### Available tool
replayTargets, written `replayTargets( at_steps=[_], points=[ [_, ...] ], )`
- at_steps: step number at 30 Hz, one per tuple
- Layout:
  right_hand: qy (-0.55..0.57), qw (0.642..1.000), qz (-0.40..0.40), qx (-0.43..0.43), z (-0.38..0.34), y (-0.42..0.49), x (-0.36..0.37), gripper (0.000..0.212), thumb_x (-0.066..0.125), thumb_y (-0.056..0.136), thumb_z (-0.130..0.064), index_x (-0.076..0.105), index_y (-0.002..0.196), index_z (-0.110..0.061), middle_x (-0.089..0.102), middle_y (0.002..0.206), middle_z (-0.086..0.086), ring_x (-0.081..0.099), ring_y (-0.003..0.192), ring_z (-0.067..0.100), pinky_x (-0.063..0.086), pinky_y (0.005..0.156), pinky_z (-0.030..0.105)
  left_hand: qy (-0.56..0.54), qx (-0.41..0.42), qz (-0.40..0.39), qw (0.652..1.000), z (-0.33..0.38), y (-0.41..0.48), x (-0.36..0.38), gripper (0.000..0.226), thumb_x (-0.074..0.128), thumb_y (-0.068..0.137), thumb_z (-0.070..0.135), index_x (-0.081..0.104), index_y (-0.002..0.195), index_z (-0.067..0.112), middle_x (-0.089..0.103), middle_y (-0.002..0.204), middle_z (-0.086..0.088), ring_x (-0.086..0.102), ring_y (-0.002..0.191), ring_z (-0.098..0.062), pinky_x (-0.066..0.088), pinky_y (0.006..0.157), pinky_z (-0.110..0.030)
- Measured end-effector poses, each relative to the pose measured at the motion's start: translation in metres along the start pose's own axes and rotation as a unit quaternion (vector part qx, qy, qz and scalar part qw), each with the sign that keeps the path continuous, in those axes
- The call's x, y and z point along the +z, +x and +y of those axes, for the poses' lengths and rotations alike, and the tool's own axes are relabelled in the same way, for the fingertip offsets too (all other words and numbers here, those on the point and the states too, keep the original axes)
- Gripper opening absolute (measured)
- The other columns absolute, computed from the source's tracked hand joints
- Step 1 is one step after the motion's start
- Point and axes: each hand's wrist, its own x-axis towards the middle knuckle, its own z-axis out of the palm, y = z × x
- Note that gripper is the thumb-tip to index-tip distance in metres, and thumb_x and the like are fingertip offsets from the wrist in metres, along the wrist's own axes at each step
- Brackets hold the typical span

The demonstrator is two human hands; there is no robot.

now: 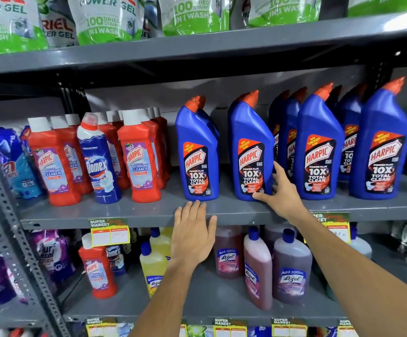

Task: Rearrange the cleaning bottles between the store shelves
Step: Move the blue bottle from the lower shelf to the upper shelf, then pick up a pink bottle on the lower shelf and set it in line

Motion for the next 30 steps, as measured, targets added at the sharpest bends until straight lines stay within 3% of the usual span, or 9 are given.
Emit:
replayTargets(
  at_steps=[12,16,20,22,24,27,30],
  points=[
    [-0.022,1.0,0.018,-0.003,0.004,0.0,0.002,0.106,0.086,0.078,-0.014,0.021,0.16,-0.027,0.055,0.147,0.006,0.057,0.132,0.024,0.048,0.11,0.051,-0.005,0.012,-0.012,1.0,-0.001,0.002,-0.004,0.076,0.007,0.091,0.054,0.04,0.145,0.011,0.044,0.151,-0.007,0.031,0.142,-0.024,0.013,0.119,-0.043],
    [-0.015,0.999,0.049,-0.014,0.004,-0.008,0.007,0.103,0.088,0.076,-0.015,0.026,0.158,-0.022,0.057,0.146,0.004,0.059,0.129,0.023,0.049,0.109,0.051,-0.012,0.007,-0.023,1.0,-0.002,0.003,-0.002,0.062,0.021,0.099,0.049,0.037,0.146,0.012,0.04,0.153,-0.006,0.028,0.143,-0.024,0.012,0.12,-0.043],
    [0.033,0.997,0.063,-0.026,-0.007,-0.025,0.006,0.098,0.088,0.075,-0.015,0.032,0.155,-0.019,0.053,0.137,-0.009,0.058,0.122,0.013,0.05,0.108,0.043,-0.02,0.01,-0.015,1.0,-0.002,0.003,-0.004,0.057,0.028,0.101,0.046,0.037,0.147,0.012,0.039,0.154,-0.006,0.026,0.144,-0.023,0.009,0.121,-0.043],
    [0.058,0.994,0.084,-0.031,-0.014,-0.041,0.006,0.092,0.087,0.078,-0.014,0.036,0.154,-0.019,0.051,0.144,-0.003,0.051,0.125,0.009,0.047,0.107,0.032,-0.024,0.014,-0.001,1.0,-0.002,0.001,-0.003,0.059,0.026,0.101,0.046,0.033,0.149,0.013,0.035,0.157,-0.007,0.02,0.148,-0.024,0.006,0.122,-0.042],
    [0.074,0.987,0.131,-0.05,-0.015,-0.059,0.008,0.079,0.085,0.08,-0.016,0.045,0.147,-0.019,0.054,0.143,0.002,0.053,0.127,0.01,0.047,0.105,0.029,-0.027,0.027,0.032,0.999,-0.002,-0.008,0.002,0.062,0.023,0.101,0.047,0.024,0.153,0.013,0.024,0.162,-0.007,0.008,0.151,-0.023,0.002,0.122,-0.042],
    [0.084,0.97,0.211,-0.084,-0.003,-0.085,0.015,0.046,0.082,0.083,-0.015,0.06,0.123,-0.015,0.064,0.119,0.006,0.064,0.109,0.013,0.058,0.093,0.034,-0.021,0.042,0.079,0.996,-0.003,-0.035,0.018,0.064,0.03,0.102,0.043,0.014,0.155,0.011,0.007,0.164,-0.009,-0.003,0.151,-0.024,0.003,0.122,-0.043],
    [0.06,0.962,0.253,-0.084,0.02,-0.106,0.027,0.031,0.081,0.084,-0.014,0.062,0.109,-0.012,0.06,0.105,0.005,0.06,0.092,0.002,0.058,0.081,0.029,-0.015,0.044,0.066,0.997,-0.006,-0.065,0.044,0.065,0.037,0.101,0.04,0.015,0.155,0.01,0.004,0.164,-0.012,-0.003,0.151,-0.028,0.01,0.122,-0.046]
  ],
)
